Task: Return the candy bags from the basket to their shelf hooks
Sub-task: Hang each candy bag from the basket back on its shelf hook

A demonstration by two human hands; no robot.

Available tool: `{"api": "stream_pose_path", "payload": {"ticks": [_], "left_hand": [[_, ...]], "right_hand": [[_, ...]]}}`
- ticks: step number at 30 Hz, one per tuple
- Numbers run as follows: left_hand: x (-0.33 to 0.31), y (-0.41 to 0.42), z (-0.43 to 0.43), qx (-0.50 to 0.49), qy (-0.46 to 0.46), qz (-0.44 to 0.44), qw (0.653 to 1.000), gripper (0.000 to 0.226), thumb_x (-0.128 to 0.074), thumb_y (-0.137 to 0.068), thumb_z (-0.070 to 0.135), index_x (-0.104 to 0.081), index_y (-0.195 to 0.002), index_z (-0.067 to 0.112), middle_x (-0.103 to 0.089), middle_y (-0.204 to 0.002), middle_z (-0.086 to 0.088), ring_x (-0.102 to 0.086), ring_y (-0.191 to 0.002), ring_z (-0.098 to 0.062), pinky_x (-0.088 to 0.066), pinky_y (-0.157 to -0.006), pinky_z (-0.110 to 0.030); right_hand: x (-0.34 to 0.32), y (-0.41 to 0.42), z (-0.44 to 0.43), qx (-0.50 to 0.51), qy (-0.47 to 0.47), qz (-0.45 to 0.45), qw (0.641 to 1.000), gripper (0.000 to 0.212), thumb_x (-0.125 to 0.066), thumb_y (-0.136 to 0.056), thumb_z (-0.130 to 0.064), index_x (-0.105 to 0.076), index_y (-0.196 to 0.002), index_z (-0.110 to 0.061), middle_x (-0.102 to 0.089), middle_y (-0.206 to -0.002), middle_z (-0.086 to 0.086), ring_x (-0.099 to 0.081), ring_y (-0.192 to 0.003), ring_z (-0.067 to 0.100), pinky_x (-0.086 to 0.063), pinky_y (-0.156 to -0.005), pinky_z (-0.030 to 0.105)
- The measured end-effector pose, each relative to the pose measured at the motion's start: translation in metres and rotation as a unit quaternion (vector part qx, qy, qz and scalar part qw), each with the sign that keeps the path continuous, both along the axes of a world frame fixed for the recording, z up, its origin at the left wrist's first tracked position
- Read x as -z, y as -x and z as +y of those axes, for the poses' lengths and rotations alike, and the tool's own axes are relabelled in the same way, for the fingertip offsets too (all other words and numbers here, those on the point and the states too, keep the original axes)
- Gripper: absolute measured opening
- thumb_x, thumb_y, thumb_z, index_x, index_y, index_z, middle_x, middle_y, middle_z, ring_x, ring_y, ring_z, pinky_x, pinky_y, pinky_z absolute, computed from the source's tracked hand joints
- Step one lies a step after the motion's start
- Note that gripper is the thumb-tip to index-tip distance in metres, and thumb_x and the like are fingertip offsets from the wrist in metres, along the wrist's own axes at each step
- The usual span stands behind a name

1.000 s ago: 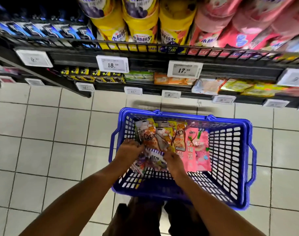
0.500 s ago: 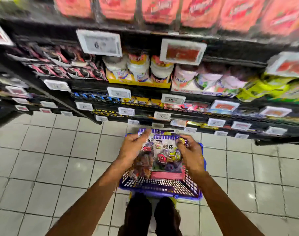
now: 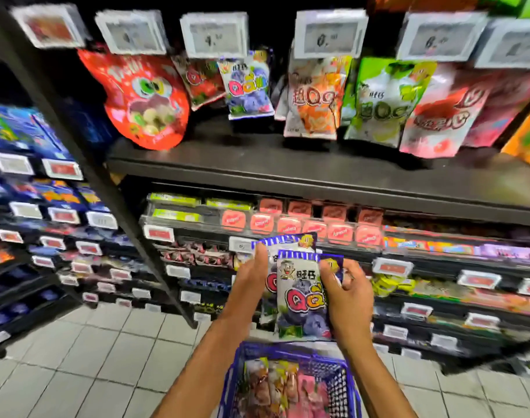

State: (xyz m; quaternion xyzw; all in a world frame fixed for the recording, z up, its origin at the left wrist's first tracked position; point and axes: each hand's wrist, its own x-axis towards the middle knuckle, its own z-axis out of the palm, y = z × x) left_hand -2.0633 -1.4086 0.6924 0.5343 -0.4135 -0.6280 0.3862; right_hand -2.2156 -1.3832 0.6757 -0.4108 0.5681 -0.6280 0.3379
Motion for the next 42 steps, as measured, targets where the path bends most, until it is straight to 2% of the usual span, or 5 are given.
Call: {"api": "stream_pose_path", "payload": {"ticks": [4,8,14,33,42], "left_hand": [[-0.034,-0.008,0.004,-0.004,0.071,0.063,0.995,0.048,-0.084,-0.064,0.052,-0.074,-0.104,0.028,-0.078,-0.096,0.004,-0.074,-0.089,-0.013,-0.057,-0.066,-0.02],[-0.059,-0.017,-0.005,-0.082,0.118,0.096,0.985,0.054,-0.092,-0.057,0.03,-0.073,-0.104,0.01,-0.077,-0.095,-0.009,-0.075,-0.087,-0.025,-0.058,-0.066,-0.027],[-0.096,-0.026,-0.03,-0.212,0.148,0.108,0.96,0.02,-0.086,-0.067,0.012,-0.078,-0.085,0.011,-0.078,-0.086,-0.008,-0.075,-0.078,-0.022,-0.059,-0.06,-0.029],[-0.115,-0.085,-0.145,-0.231,0.149,0.148,0.95,0.027,-0.088,-0.067,0.013,-0.074,-0.09,0.009,-0.078,-0.088,-0.007,-0.075,-0.081,-0.021,-0.06,-0.066,-0.033],[-0.115,-0.108,-0.2,-0.17,0.165,0.146,0.96,0.019,-0.085,-0.07,0.012,-0.073,-0.084,0.016,-0.078,-0.085,0.006,-0.073,-0.081,-0.012,-0.059,-0.066,-0.022]], "right_hand": [[-0.05,-0.022,-0.004,0.0,0.043,-0.013,0.999,0.015,-0.065,-0.09,-0.004,-0.066,-0.084,-0.018,-0.07,-0.075,-0.002,-0.06,-0.064,0.0,-0.051,-0.061,0.018],[-0.083,-0.033,-0.019,-0.042,0.077,-0.02,0.996,0.012,-0.064,-0.09,-0.003,-0.068,-0.086,-0.014,-0.072,-0.073,-0.018,-0.06,-0.064,-0.012,-0.045,-0.061,0.004],[-0.115,-0.03,-0.048,-0.23,0.044,-0.024,0.972,0.027,-0.075,-0.078,-0.021,-0.073,-0.102,-0.011,-0.077,-0.095,0.003,-0.073,-0.088,0.015,-0.055,-0.069,0.02],[-0.145,-0.12,-0.153,-0.124,-0.03,-0.184,0.975,0.019,-0.077,-0.079,-0.017,-0.074,-0.093,-0.005,-0.075,-0.092,0.019,-0.073,-0.086,0.037,-0.059,-0.079,0.048],[-0.184,-0.126,-0.222,-0.005,0.004,-0.212,0.977,0.008,-0.077,-0.078,-0.011,-0.069,-0.079,-0.012,-0.075,-0.08,0.014,-0.072,-0.066,0.028,-0.06,-0.063,0.039]]}}
